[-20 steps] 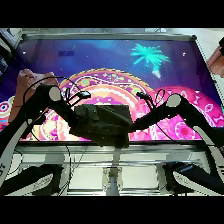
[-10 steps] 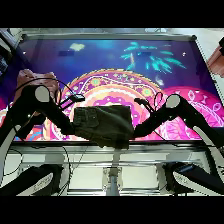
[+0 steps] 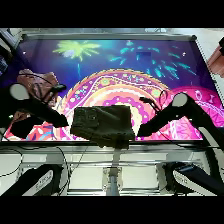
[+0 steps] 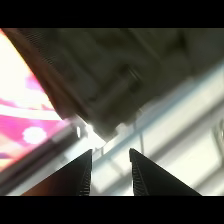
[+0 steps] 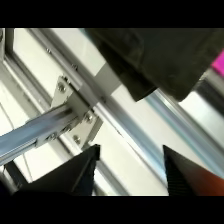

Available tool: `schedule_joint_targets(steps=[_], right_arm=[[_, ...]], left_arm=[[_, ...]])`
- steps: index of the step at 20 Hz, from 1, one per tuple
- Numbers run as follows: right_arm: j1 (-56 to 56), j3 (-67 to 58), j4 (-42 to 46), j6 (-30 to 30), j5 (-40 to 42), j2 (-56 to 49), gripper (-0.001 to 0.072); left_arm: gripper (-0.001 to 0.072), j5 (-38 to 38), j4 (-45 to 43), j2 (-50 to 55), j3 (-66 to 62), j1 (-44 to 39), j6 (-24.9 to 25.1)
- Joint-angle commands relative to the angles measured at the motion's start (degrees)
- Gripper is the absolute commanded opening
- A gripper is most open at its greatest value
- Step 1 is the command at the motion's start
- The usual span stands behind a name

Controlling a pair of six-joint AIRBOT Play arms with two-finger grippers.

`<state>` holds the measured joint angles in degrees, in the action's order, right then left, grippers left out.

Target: Fold the clothes and pants, and hang the long-sleeved shirts on hangers.

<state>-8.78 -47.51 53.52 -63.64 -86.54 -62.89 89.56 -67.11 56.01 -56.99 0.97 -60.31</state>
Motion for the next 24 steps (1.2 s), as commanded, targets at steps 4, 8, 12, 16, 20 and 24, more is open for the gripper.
schedule_joint_targets(steps=[4,8,12,16,20,24], right_arm=[[7.6,0.3,-10.1,7.6,15.5,-4.9,0.0577],[7.6,0.1,-16.9,8.8,16.3,-16.8,0.0620],[7.5,0.1,-17.9,8.6,18.1,-22.8,0.0620],[4.3,0.1,-17.0,7.3,22.2,-24.5,0.0617],[0.5,0.1,-16.7,5.6,25.1,-25.9,0.0599],[-2.4,-0.4,-18.0,4.5,24.3,-28.2,0.0585]], left_arm=[[0.0306,-4.5,7.3,-7.4,2.6,11.3,-4.0],[0.0530,-4.5,6.9,-8.3,4.1,11.3,-5.8],[0.0643,-4.5,4.0,-8.3,4.2,11.3,-8.4],[0.0643,-4.5,3.3,-8.3,4.2,11.3,-9.6],[0.0643,-4.5,3.3,-8.3,4.2,11.3,-10.1],[0.0643,-4.5,3.2,-8.3,4.2,11.3,-10.0]])
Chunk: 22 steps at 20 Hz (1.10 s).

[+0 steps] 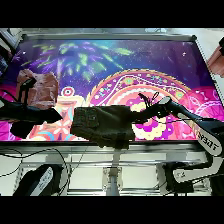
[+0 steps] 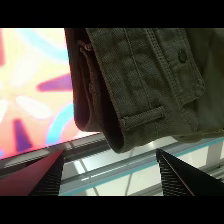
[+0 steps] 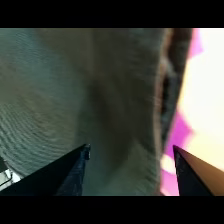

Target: Fold the clothes and pants, and hang the long-sleeved shirts on hangers.

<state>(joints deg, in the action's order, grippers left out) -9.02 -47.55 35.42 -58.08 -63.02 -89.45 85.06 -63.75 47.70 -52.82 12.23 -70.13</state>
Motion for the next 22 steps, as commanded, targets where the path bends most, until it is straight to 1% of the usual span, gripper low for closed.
schedule_joint_targets(steps=[1,2,4,5,6,7,8,10,12,13,16,17,19,22], right_arm=[[-3.2,-0.9,-0.6,-1.0,0.2,-2.2,0.0575],[-4.4,-1.6,-1.3,-1.0,-0.3,-2.8,0.0545],[-7.4,-3.3,-2.9,-1.1,-0.4,-3.7,0.0543],[-8.9,-4.4,-3.5,-1.3,-0.4,-4.2,0.0500],[-10.5,-5.7,-3.9,-1.5,-0.4,-4.8,0.0361],[-11.9,-7.1,-4.0,-1.7,-0.4,-5.2,0.0198],[-13.3,-8.7,-4.0,-1.7,0.0,-5.4,0.0007],[-14.3,-12.9,-3.8,-2.8,0.2,-5.3,0.0011],[-12.5,-19.3,-0.7,-6.6,-1.0,-5.0,0.0011],[-10.5,-23.1,3.3,-9.7,-2.4,-4.6,0.0011],[-2.1,-32.3,19.1,-19.2,-8.3,-2.2,0.0011],[1.7,-34.2,23.8,-21.0,-10.1,-1.0,0.0011],[10.0,-36.6,30.8,-22.7,-13.2,0.8,0.0011],[23.3,-36.9,37.0,-24.4,-15.3,2.3,0.0011]], left_arm=[[0.0643,0.0,-0.1,0.0,0.0,0.1,-0.2],[0.0643,-0.1,-0.1,0.0,0.0,0.1,-0.2],[0.0643,-0.3,-0.2,0.0,0.0,0.1,-0.2],[0.0643,-0.3,-0.1,0.0,0.0,0.1,-0.2],[0.0643,-0.3,-0.2,0.0,0.0,0.1,-0.2],[0.0643,-0.3,-0.2,0.0,0.0,0.1,-0.2],[0.0643,-0.3,-0.3,0.0,0.0,0.1,-0.2],[0.0643,-0.3,-0.3,0.0,0.0,0.1,-0.2],[0.0643,-0.3,-0.5,0.0,0.0,0.1,-0.2],[0.0643,-0.3,-0.9,0.0,0.0,0.1,-0.3],[0.0643,-0.3,-2.0,0.0,0.0,0.1,-0.4],[0.0643,-0.3,-2.3,0.0,0.0,0.1,-0.4],[0.0643,-0.3,-2.2,0.0,0.0,0.1,-0.4],[0.0643,-0.3,-2.2,0.0,0.0,0.1,-0.4]])
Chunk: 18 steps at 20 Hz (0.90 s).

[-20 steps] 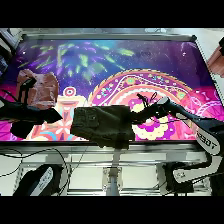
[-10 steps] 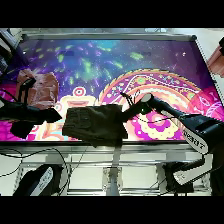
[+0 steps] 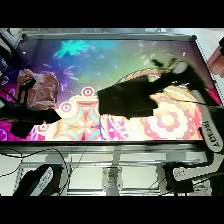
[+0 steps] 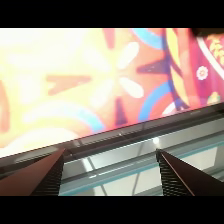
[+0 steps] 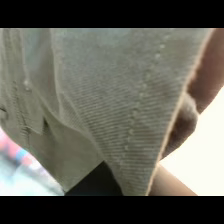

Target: Fold the clothes and pants, and hang the long-sleeved shirts on hangers.

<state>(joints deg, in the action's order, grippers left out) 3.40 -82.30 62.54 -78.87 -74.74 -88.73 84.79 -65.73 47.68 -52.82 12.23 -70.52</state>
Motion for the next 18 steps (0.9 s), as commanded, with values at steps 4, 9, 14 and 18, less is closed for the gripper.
schedule_joint_targets(steps=[4,9,14,18], right_arm=[[26.9,-2.2,18.5,-4.2,-3.1,2.2,0.0011],[42.9,-2.1,18.9,-4.8,1.2,2.1,0.0012],[49.5,-2.2,15.4,-4.9,2.7,1.6,0.0511],[49.4,-2.2,15.0,-6.0,2.6,2.1,0.0642]], left_arm=[[0.0644,0.0,-0.2,0.0,0.0,0.1,0.0],[0.0643,-1.2,-0.2,0.0,0.0,0.0,-1.6],[0.0643,-3.3,-0.2,0.0,0.0,0.0,-3.0],[0.0643,-3.2,-0.2,0.0,0.0,0.0,-3.0]])
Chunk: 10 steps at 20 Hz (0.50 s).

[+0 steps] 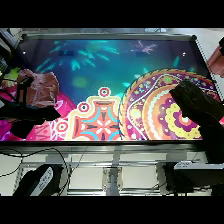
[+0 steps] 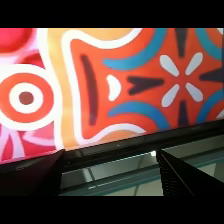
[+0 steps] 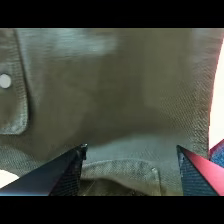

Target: Fold the clothes and pants, and hang the long-sleeved shirts on hangers.

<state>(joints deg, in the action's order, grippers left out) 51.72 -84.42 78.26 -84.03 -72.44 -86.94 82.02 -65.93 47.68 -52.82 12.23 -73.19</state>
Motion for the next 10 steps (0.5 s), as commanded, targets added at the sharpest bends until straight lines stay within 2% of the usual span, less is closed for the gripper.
schedule_joint_targets(steps=[1,3,6,7,8,9,10], right_arm=[[0.7,0.0,-1.6,-0.8,0.6,0.9,0.0642],[-0.8,0.0,-5.0,-0.2,2.2,3.4,0.0640],[-7.4,0.0,-15.2,3.5,2.7,8.2,0.0615],[-10.8,0.0,-17.7,5.2,1.5,9.4,0.0571],[-14.6,0.0,-19.1,7.0,-0.2,10.3,0.0407],[-19.5,0.0,-19.4,8.2,-2.3,10.9,0.0214],[-24.7,0.0,-19.3,9.2,-4.7,11.1,0.0060]], left_arm=[[0.0643,-0.5,0.0,0.0,0.0,0.0,-0.3],[0.0643,-0.4,0.0,0.0,0.0,0.0,-0.3],[0.0643,-0.8,0.0,0.0,0.0,0.0,-0.3],[0.0643,-1.1,0.0,0.0,0.0,0.0,-0.3],[0.0643,-1.0,0.0,0.0,0.0,0.0,-0.3],[0.0642,-0.9,0.0,0.0,0.0,0.0,-0.3],[0.0642,-0.5,0.0,0.0,0.0,0.0,-0.3]])
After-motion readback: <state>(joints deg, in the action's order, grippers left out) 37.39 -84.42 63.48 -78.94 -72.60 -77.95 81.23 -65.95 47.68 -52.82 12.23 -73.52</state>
